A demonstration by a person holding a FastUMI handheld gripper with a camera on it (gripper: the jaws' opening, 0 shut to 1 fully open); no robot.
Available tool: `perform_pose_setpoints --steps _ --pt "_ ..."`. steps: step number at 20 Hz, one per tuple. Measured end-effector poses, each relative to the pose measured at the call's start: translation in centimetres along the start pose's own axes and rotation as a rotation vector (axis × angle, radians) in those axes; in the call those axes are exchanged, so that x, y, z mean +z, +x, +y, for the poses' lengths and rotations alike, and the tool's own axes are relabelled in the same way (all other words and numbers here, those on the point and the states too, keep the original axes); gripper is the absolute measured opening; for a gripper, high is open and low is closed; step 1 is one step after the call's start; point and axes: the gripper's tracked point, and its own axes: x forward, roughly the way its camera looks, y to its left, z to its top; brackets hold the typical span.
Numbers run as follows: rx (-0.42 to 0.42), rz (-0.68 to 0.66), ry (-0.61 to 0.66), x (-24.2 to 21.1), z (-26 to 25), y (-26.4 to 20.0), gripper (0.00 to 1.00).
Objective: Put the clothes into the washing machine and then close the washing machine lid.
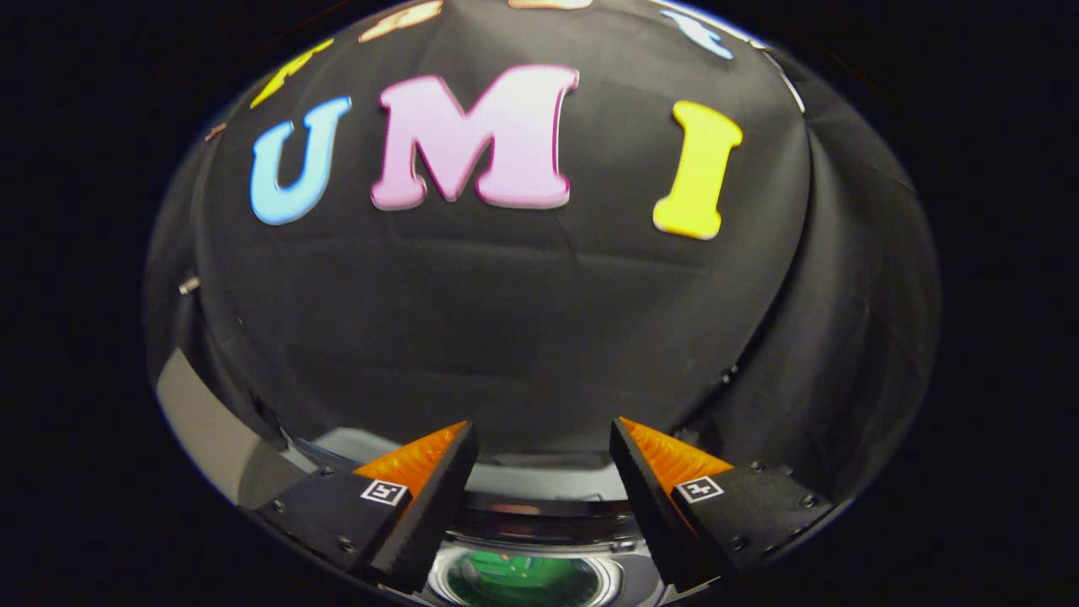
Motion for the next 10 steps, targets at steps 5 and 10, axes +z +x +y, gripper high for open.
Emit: perform_pose_setpoints --steps 5,10 --pt "-0.014 -0.034 0.068 -0.3 0.2 0.1 1.00" --pt "-0.025 -0.085 0.060 0.0 0.2 -0.1 1.00"
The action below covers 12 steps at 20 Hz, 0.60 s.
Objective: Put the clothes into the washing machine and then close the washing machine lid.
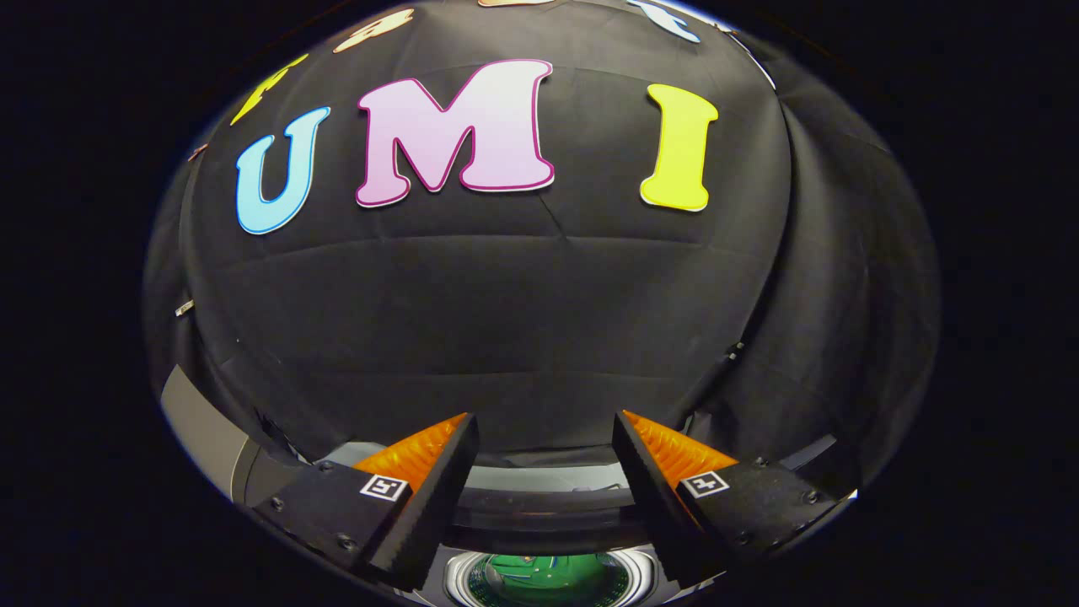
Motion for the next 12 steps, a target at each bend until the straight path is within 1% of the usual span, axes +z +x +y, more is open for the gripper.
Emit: perform_pose_setpoints --steps 12 --pt "0.003 0.028 -0.016 0.00 0.26 -0.14 1.00"
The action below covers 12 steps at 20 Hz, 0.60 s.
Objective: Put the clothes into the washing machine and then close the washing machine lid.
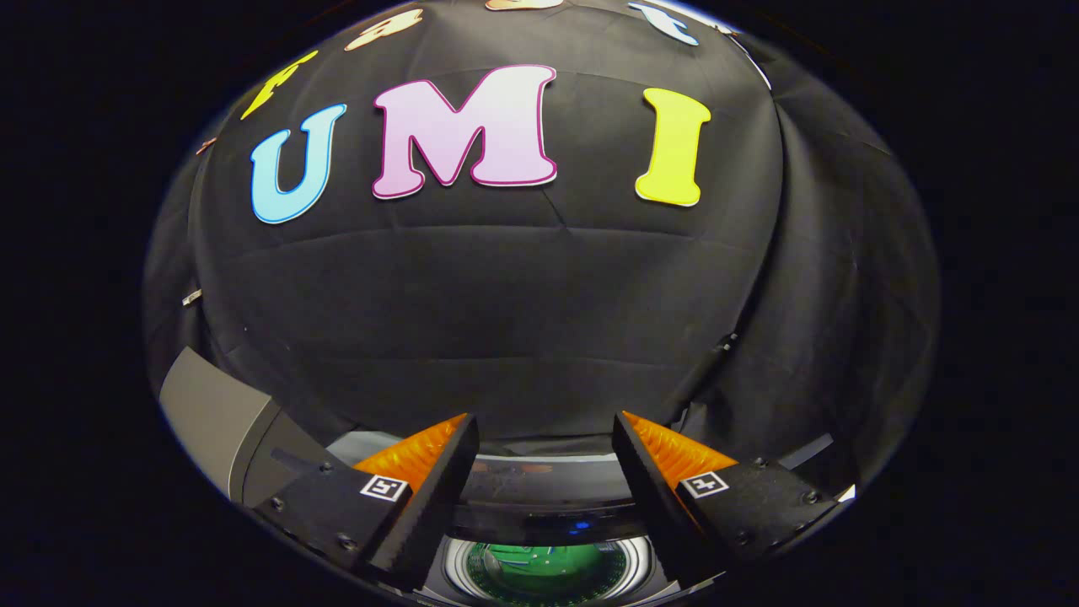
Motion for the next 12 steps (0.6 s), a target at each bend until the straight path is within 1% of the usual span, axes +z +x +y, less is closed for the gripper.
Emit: perform_pose_setpoints --steps 4,12 --pt "-0.004 0.005 -0.014 0.50 -0.12 0.30 1.00" --pt "-0.014 0.018 -0.028 -0.06 -0.04 -0.01 1.00"
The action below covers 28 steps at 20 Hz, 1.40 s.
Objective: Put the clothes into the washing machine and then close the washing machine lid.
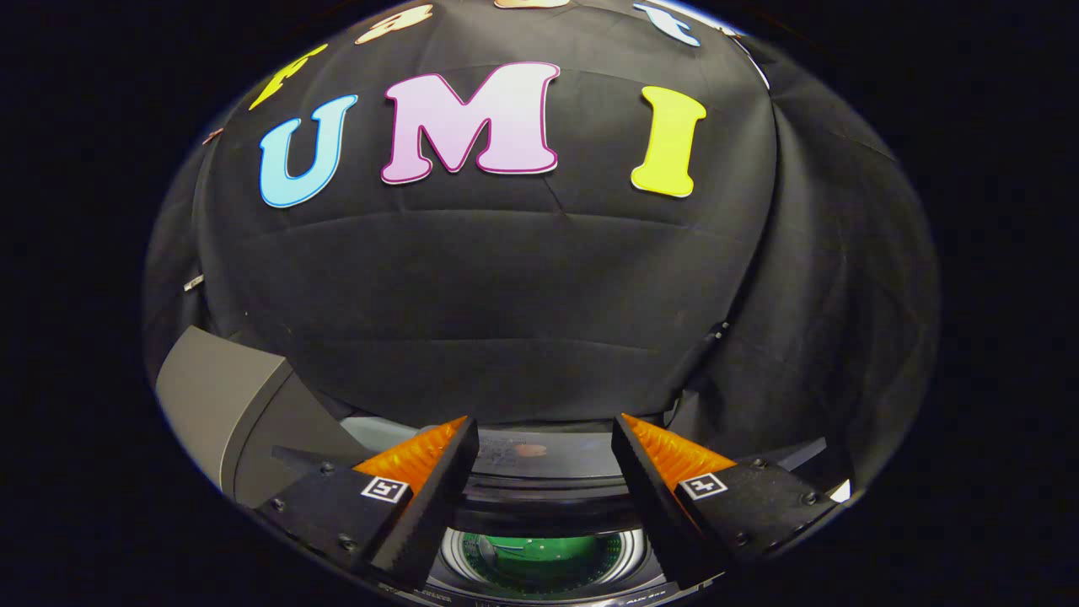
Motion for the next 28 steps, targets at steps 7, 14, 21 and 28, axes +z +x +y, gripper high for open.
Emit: perform_pose_setpoints --steps 7,14,21,28 --pt "-0.023 0.066 -0.119 -2.0 0.3 -0.1 1.00" --pt "0.028 0.071 -0.070 -3.8 2.8 -4.0 1.00" --pt "0.110 -0.164 -0.060 6.3 8.8 -10.2 1.00" --pt "0.172 -0.429 -0.100 15.4 16.3 -19.5 0.99"
